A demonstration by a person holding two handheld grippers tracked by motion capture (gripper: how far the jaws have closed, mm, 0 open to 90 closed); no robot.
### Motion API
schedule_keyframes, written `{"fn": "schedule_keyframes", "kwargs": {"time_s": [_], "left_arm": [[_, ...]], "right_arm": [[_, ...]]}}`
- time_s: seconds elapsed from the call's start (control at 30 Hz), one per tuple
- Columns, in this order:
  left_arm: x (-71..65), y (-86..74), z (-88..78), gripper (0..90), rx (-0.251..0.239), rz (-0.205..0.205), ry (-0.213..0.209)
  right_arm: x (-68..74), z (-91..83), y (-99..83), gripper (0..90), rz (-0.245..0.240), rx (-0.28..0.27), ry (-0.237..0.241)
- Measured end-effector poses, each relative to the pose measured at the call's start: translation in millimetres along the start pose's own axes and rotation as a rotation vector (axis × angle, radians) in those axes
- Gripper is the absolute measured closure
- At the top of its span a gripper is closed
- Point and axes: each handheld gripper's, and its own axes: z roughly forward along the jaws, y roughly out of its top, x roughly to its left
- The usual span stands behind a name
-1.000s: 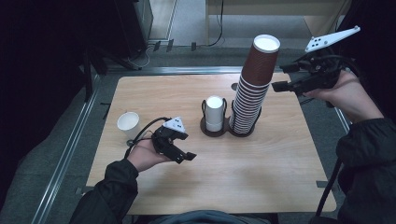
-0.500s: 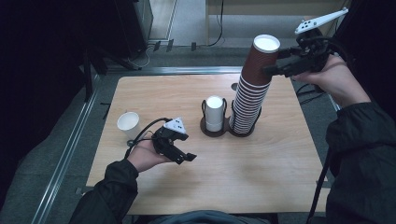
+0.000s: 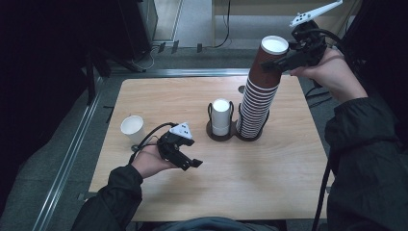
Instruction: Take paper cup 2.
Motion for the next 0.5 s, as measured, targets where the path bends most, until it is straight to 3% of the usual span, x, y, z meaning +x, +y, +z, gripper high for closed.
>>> {"fn": "schedule_keyframes", "kwargs": {"time_s": [0.5], "left_arm": [[-0.5, 0.4, 1.0, 16.2, 0.004, 0.002, -0.005]], "right_arm": [[0.8, -7.8, 7.6, 18.1, -0.003, -0.026, -0.008]]}}
